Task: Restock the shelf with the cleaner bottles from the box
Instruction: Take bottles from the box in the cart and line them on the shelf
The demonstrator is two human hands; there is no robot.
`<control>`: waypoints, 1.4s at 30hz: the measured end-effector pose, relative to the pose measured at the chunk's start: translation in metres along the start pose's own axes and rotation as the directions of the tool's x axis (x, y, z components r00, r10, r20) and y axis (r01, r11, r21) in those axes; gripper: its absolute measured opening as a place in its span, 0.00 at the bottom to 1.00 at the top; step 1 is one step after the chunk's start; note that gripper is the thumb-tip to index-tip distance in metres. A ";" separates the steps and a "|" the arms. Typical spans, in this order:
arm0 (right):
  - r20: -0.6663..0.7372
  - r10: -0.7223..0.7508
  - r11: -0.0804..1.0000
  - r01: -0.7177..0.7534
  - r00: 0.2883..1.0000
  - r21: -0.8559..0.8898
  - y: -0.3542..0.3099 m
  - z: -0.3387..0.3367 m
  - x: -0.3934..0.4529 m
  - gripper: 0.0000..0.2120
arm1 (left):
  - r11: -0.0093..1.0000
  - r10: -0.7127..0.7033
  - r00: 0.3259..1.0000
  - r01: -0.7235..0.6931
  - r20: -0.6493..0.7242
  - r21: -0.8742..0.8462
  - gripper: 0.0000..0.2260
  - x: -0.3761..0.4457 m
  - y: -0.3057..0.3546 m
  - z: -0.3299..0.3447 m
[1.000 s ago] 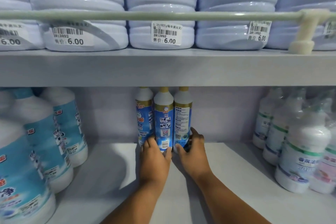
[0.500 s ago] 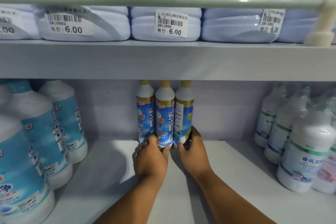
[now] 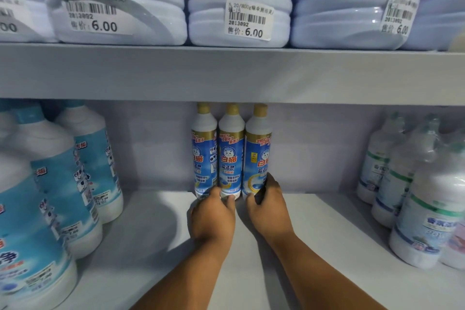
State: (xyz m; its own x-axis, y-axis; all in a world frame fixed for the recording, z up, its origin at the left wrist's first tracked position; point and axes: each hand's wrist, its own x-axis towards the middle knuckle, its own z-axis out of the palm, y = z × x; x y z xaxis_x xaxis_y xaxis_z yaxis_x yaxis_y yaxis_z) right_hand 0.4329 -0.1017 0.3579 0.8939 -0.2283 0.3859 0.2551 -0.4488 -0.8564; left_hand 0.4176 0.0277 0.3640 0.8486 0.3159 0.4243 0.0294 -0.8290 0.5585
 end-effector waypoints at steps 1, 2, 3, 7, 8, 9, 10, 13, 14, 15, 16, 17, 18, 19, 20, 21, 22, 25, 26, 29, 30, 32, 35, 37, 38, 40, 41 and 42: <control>0.007 0.005 1.000 -0.005 1.000 -0.002 0.000 0.000 0.000 0.18 | 1.000 0.002 1.000 -0.002 -0.003 -0.007 0.14 0.000 -0.001 0.000; 0.004 0.020 1.000 -0.020 1.000 -0.013 0.001 -0.001 0.001 0.18 | 1.000 -0.001 1.000 0.001 -0.002 -0.012 0.14 0.000 -0.001 0.000; -0.008 0.039 0.999 -0.039 0.999 -0.026 0.002 0.000 0.002 0.17 | 1.000 -0.006 1.000 0.006 -0.001 -0.023 0.14 0.000 -0.001 0.000; -0.037 0.063 0.994 -0.066 0.997 -0.087 0.003 0.002 0.005 0.17 | 0.997 -0.031 0.999 0.032 0.016 -0.067 0.13 0.002 -0.002 0.004; -0.033 0.063 0.994 -0.066 0.997 -0.093 0.003 0.003 0.006 0.17 | 0.995 -0.040 0.999 0.042 0.022 -0.086 0.13 0.003 -0.003 0.005; -0.029 0.062 0.993 -0.064 0.998 -0.097 0.004 0.003 0.006 0.17 | 0.992 -0.052 0.998 0.055 0.026 -0.115 0.12 0.003 -0.005 0.006; -0.027 0.061 0.993 -0.064 0.998 -0.104 0.004 0.002 0.006 0.17 | 0.986 -0.069 0.997 0.072 0.030 -0.153 0.11 0.003 -0.006 0.005; -0.032 0.079 0.992 -0.082 0.996 -0.098 0.000 0.002 0.005 0.17 | 0.932 -0.146 0.988 0.154 0.049 -0.327 0.09 0.002 -0.004 -0.011; -0.033 0.086 0.993 -0.088 0.996 -0.083 -0.002 0.001 0.005 0.17 | 0.905 -0.182 0.982 0.190 0.057 -0.382 0.08 0.002 -0.003 -0.019; -0.032 0.092 0.993 -0.094 0.995 -0.068 -0.003 0.001 0.005 0.17 | 0.882 -0.208 0.977 0.208 0.048 -0.422 0.07 0.004 -0.004 -0.027; -0.029 0.097 0.994 -0.098 0.995 -0.054 -0.005 0.001 0.005 0.16 | 0.870 -0.227 0.974 0.210 0.015 -0.447 0.05 0.008 -0.008 -0.035; -0.024 0.098 0.994 -0.099 0.995 -0.041 -0.006 0.000 0.004 0.16 | 0.863 -0.234 0.972 0.191 -0.034 -0.468 0.04 0.014 -0.014 -0.041; -0.020 0.094 0.995 -0.094 0.995 -0.033 -0.006 0.000 0.004 0.15 | 0.863 -0.225 0.971 0.161 -0.079 -0.479 0.05 0.023 -0.023 -0.044; -0.017 0.086 0.996 -0.086 0.996 -0.030 -0.006 0.000 0.003 0.15 | 0.874 -0.202 0.974 0.130 -0.106 -0.469 0.09 0.033 -0.031 -0.045; -0.015 0.077 0.997 -0.078 0.997 -0.026 -0.005 0.000 0.003 0.15 | 0.883 -0.176 0.980 0.113 -0.097 -0.455 0.16 0.044 -0.039 -0.045; -0.012 0.070 0.997 -0.070 0.997 -0.025 -0.004 0.000 0.003 0.15 | 0.874 -0.158 0.986 0.119 -0.044 -0.471 0.22 0.053 -0.045 -0.045; -0.008 0.063 0.998 -0.064 0.998 -0.030 -0.003 0.000 0.003 0.15 | 0.845 -0.146 0.988 0.150 0.048 -0.514 0.26 0.060 -0.046 -0.046; 0.007 0.040 0.997 -0.040 0.999 -0.059 -0.002 0.001 0.004 0.16 | 0.761 -0.065 0.970 0.200 0.234 -0.618 0.24 0.072 -0.042 -0.043; 0.009 0.037 0.997 -0.036 0.999 -0.062 -0.002 0.000 0.004 0.16 | 0.731 -0.029 0.963 0.204 0.269 -0.651 0.21 0.074 -0.042 -0.039; 0.016 0.020 0.997 -0.019 1.000 -0.081 -0.002 0.000 0.004 0.18 | 0.683 0.043 0.948 0.201 0.314 -0.702 0.20 0.075 -0.040 -0.032; 0.021 0.012 0.996 -0.010 1.000 -0.090 -0.001 0.001 0.004 0.18 | 0.680 0.048 0.952 0.190 0.302 -0.708 0.20 0.074 -0.040 -0.030; 0.024 0.005 0.995 -0.002 1.000 -0.101 0.000 0.001 0.005 0.18 | 0.699 0.043 0.965 0.157 0.260 -0.697 0.20 0.074 -0.037 -0.029; 0.030 0.012 0.994 -0.008 0.999 -0.113 0.001 0.001 0.005 0.18 | 0.765 0.060 0.981 0.074 0.185 -0.640 0.17 0.076 -0.034 -0.026; 0.037 0.020 0.994 -0.016 0.999 -0.106 0.000 0.001 0.006 0.18 | 0.820 0.078 0.988 0.011 0.131 -0.572 0.16 0.079 -0.035 -0.023; 0.037 0.021 0.995 -0.017 0.999 -0.103 0.000 0.001 0.006 0.17 | 0.839 0.081 0.990 -0.006 0.114 -0.544 0.17 0.079 -0.036 -0.023; 0.028 0.022 0.994 -0.019 0.999 -0.104 0.002 0.002 0.007 0.17 | 0.849 0.083 0.991 -0.014 0.107 -0.528 0.19 0.080 -0.039 -0.021; 0.021 0.025 0.993 -0.022 0.999 -0.115 0.004 0.002 0.007 0.17 | 0.848 0.080 0.991 -0.012 0.107 -0.529 0.19 0.080 -0.040 -0.020; 0.015 0.026 0.991 -0.023 1.000 -0.131 0.004 0.002 0.007 0.18 | 0.838 0.076 0.990 0.001 0.118 -0.546 0.19 0.079 -0.040 -0.021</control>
State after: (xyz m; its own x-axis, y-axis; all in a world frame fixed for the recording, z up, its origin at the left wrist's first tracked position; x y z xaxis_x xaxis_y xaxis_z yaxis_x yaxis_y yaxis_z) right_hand 0.4408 -0.1034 0.3563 0.9056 -0.2265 0.3585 0.1836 -0.5526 -0.8130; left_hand 0.4730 0.0959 0.3899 0.9049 0.1950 0.3783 -0.2632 -0.4420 0.8575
